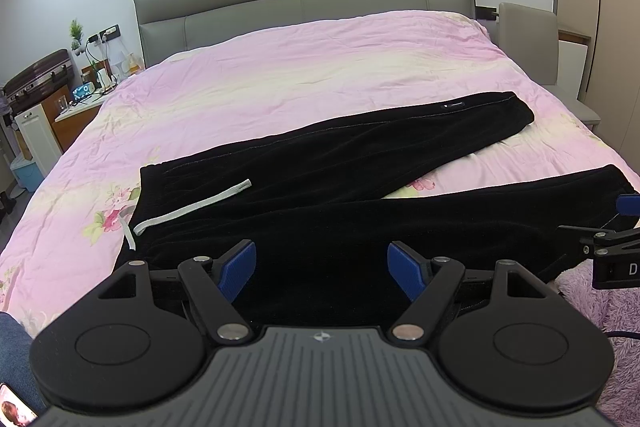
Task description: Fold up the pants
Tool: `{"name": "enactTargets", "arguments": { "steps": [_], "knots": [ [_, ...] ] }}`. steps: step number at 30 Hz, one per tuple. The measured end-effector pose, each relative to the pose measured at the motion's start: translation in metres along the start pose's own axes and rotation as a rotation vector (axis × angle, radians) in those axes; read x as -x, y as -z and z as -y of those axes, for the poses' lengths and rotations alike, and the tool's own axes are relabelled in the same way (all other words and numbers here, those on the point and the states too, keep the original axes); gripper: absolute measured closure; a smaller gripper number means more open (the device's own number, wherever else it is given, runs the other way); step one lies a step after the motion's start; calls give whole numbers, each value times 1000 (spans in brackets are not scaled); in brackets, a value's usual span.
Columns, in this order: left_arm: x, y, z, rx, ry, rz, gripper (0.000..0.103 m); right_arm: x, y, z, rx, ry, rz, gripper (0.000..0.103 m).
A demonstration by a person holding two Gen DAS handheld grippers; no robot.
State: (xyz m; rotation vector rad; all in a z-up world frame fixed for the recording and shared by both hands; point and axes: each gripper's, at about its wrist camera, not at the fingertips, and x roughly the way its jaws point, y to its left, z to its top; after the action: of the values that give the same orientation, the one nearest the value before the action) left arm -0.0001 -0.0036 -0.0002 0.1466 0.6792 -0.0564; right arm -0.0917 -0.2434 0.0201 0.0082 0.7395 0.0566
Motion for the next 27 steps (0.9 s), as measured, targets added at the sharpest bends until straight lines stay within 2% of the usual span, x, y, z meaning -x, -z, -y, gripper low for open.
{"name": "enactTargets", "arguments": {
  "steps": [27],
  "knots": [
    [4, -3, -6, 3, 16, 4, 15, -3, -4, 1, -12, 13, -20, 5]
  ]
}}
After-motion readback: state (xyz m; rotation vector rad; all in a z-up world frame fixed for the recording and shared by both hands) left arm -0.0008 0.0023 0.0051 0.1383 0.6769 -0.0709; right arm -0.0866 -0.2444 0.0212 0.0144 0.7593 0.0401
